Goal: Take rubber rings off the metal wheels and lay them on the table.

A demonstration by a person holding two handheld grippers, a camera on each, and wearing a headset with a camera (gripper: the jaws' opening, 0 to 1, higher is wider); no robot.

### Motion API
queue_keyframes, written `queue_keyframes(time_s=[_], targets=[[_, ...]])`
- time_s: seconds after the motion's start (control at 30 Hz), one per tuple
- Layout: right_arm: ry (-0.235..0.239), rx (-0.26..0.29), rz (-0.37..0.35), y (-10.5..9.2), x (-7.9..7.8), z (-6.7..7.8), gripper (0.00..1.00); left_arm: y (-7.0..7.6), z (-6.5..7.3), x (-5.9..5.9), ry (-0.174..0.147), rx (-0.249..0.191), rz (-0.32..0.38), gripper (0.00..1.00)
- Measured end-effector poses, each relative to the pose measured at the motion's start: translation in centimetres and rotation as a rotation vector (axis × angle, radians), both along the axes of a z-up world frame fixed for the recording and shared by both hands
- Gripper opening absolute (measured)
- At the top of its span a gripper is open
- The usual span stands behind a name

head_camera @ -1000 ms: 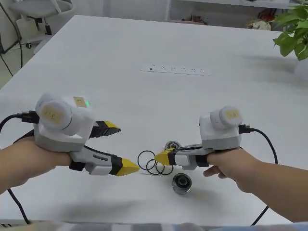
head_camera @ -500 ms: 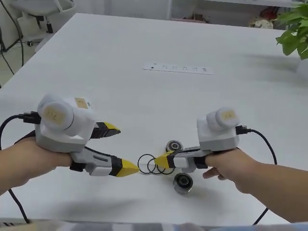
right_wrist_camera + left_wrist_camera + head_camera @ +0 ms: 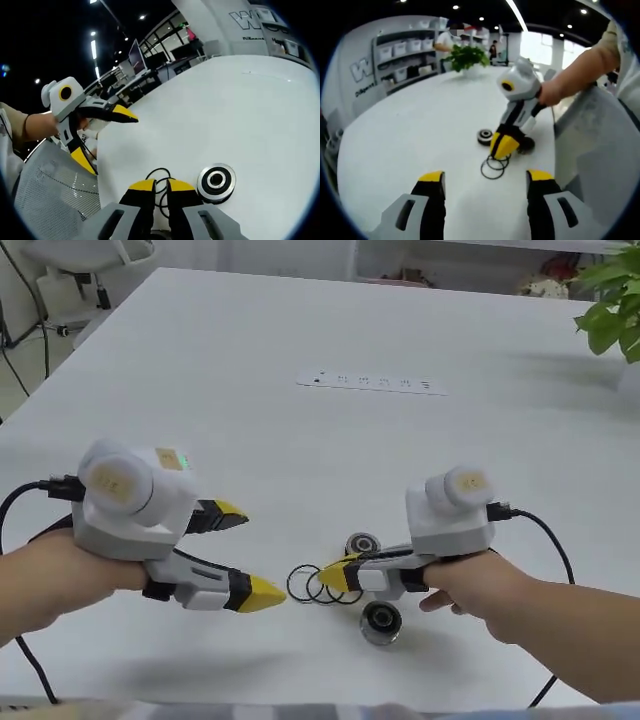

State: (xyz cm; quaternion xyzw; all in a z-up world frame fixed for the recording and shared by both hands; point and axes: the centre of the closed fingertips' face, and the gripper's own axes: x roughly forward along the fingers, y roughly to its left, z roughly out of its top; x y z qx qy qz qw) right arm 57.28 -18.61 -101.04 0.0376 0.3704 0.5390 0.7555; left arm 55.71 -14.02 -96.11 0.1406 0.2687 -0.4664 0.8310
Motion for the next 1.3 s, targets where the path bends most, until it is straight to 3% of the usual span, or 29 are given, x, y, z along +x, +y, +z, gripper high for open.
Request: queue_keyframes(time_s=[0.37,0.77,1.3], targets=[[-0.033,0.045,-0.012,-0.3,0.5,1.5,0.13,-0.5,0.0,0.1,0.009,0.002,-0.014,0.66],[-0.077,0.102,-0.095,-2.4,2.6,3.7,0.18,-1.2,0.6,1.0,0.001,0.014,-0.028,0.66],[-0.143,0.060,-0.151,-6.1,4.5,3.7,0.23,-3.8,0.9,3.0,-0.004,0.020,-0.062,0.64]])
